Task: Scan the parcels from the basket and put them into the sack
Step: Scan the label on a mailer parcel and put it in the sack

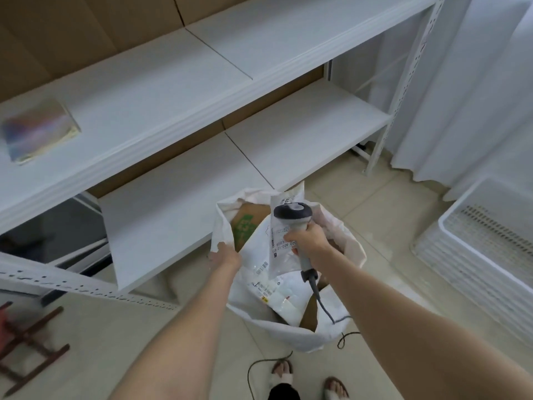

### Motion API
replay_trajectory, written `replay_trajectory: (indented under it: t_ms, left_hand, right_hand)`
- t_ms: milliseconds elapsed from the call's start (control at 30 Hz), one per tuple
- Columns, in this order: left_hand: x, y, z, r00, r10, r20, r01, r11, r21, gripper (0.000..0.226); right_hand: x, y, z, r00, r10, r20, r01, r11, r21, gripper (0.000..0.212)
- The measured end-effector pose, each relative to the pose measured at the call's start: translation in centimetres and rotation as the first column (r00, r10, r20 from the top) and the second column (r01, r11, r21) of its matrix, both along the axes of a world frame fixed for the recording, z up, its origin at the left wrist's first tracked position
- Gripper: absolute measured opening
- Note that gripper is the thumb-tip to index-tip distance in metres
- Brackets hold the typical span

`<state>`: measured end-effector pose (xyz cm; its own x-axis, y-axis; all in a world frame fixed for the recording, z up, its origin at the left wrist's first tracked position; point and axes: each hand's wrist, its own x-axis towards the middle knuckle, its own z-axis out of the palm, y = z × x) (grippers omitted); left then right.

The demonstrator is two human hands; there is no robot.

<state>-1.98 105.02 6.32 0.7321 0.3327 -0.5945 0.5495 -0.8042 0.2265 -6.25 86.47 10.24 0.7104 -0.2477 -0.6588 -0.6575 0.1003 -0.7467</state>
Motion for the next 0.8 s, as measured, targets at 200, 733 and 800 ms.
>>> replay_trajectory:
  t_ms: [200,733,800]
  left_hand:
    - [2.4,4.1,-5.5,0.987,0.122,-0.109,-0.133,0.986,-0.101,0.066]
    - [7.4,9.4,-4.7,0.95,0.298,-0.089,-0.283,0.711,-0.644,0.02]
    - [7.3,9.5,-4.4,0.936,0.334,-0.109,-0.314,0.656,-0.687,0.022]
  right_hand:
    - [4.0,6.6,-5.8,0.953,0.299,-0.046,-0.302,0.939,-0.167,0.03]
    - [6.2,12.3,-12.8,0.835,0.457,-0.306,-0.55,0.676,-0.491,0.069]
    - [6.1,12.6,-12.8,0.822,0.479,-0.307,-0.568,0.653,-0.502,0.072]
